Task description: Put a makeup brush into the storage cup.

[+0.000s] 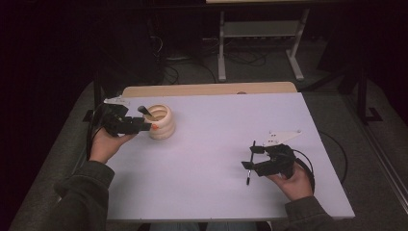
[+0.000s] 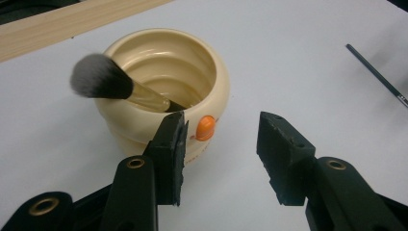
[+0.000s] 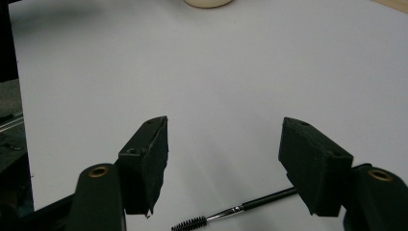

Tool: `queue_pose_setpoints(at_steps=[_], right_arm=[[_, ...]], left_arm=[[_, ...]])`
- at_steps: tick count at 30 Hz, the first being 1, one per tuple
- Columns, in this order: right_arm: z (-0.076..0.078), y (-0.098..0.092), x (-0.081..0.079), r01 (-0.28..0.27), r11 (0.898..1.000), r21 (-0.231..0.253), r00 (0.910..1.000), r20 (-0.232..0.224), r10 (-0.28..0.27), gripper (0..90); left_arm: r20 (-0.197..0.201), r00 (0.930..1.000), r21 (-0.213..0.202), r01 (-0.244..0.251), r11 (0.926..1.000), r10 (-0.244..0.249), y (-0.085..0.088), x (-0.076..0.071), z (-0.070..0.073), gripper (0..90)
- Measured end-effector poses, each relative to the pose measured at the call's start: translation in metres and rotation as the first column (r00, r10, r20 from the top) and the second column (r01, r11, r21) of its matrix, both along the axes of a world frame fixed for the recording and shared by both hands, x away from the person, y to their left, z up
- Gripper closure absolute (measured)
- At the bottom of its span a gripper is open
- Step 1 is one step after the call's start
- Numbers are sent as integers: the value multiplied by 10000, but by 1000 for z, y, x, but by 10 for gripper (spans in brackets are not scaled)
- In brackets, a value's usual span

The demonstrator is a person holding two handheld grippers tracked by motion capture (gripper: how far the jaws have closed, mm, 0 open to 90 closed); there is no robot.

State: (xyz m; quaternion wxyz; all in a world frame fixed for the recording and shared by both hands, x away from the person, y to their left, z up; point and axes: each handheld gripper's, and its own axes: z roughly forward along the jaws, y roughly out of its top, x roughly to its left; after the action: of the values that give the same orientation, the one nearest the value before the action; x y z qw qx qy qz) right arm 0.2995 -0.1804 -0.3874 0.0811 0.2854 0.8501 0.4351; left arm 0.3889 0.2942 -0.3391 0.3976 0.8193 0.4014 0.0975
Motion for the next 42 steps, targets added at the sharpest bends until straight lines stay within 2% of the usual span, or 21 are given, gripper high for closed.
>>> queue_pose_setpoints(at_steps=[5, 11, 12, 19, 26, 30, 35, 42], right_arm=[[0, -2, -1, 63, 10000, -34, 10000, 35, -62, 332], [0, -7, 0, 190, 9998, -72, 9998, 56, -189, 332], [0, -7, 0, 225, 9997, -59, 9997, 0, -225, 332], [-2, -6, 0, 257, 9994, -231, 9997, -29, -257, 332], [-1, -9, -3, 311, 9987, -404, 9994, 135, -306, 329], [-1, -11, -4, 303, 9987, -410, 9992, 255, -293, 326], [-1, -12, -5, 363, 9982, -467, 9992, 189, -355, 324], [-2, -11, -4, 310, 9983, -492, 9994, 144, -303, 316]], left_arm=[[19, 9997, -249, 225, 9994, -224, -2, -7, -3, 516], [-15, 9991, -109, 429, 9990, -429, -5, -12, -7, 494], [17, 9994, -208, 351, 9992, -351, -6, -14, -7, 494], [126, 9987, -218, 494, 9985, -491, -9, -20, -8, 487], [119, 9986, -130, 515, 9986, -513, -10, -26, -10, 457], [188, 9984, -328, 540, 9980, -534, -13, -27, -9, 448], [238, 9972, -261, 710, 9971, -704, -16, -30, -8, 442], [389, 9960, -466, 822, 9955, -804, -20, -35, -8, 430]])
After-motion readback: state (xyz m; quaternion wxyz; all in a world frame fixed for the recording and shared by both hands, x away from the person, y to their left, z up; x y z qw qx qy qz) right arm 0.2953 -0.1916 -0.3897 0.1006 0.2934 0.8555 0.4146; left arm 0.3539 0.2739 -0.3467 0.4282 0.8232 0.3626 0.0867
